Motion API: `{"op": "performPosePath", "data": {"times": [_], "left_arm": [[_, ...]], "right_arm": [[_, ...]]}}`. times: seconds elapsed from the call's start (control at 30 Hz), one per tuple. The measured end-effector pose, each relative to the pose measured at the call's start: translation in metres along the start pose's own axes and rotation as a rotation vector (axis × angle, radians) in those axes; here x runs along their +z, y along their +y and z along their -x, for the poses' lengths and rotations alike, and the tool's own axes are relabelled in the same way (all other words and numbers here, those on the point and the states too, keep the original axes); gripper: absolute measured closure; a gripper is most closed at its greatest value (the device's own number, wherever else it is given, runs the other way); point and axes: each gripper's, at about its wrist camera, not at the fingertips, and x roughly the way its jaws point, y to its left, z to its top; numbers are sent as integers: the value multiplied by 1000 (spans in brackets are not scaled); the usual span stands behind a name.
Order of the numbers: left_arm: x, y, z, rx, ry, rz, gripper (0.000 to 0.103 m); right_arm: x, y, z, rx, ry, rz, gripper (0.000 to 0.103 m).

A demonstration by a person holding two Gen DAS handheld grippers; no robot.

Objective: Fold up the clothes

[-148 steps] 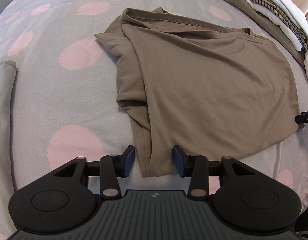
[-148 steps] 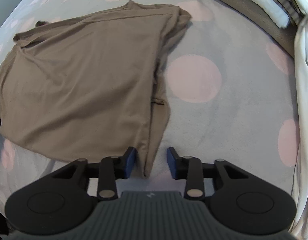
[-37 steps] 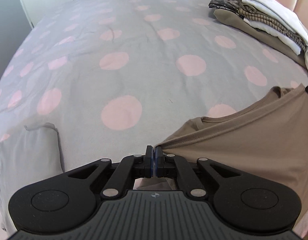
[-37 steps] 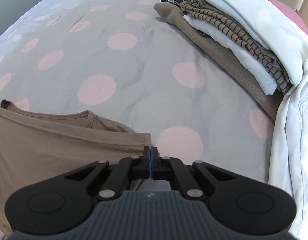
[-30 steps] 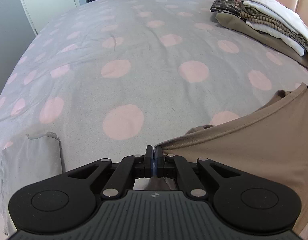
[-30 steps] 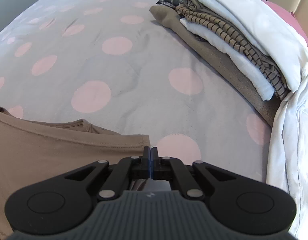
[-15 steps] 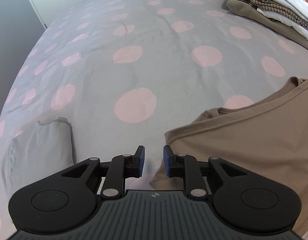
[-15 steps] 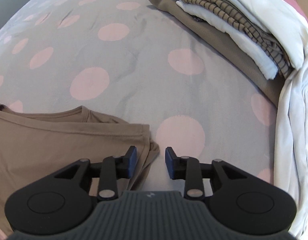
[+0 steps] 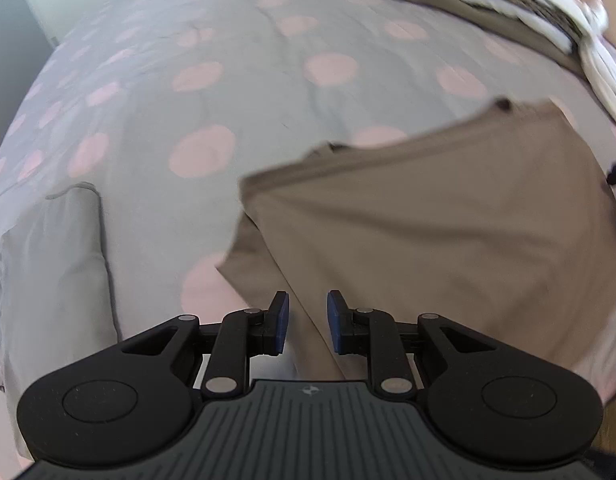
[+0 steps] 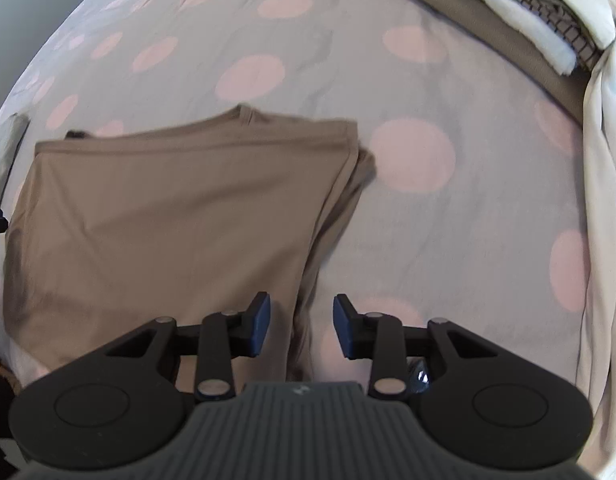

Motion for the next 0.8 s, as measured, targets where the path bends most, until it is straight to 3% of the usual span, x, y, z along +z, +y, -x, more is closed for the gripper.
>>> {"op": "performPosePath", "data": {"times": [0.1,0.27,0.47,0.8], "left_arm": [[-16,-9,1,-39,41,-28,75],[-27,-18,1,20,43,-54,74],[-11,-12,4,59,6,-12,74],[19,-4,-12,58,-8,70,74]], "right_arm": [[-13,-3,-2,5,24,1,65],[-14,-16,-6,30,-3,-80,62],[3,-25,-3,80,-21,-170,58],[27,-22,-14,57,-34,-167,58]]}}
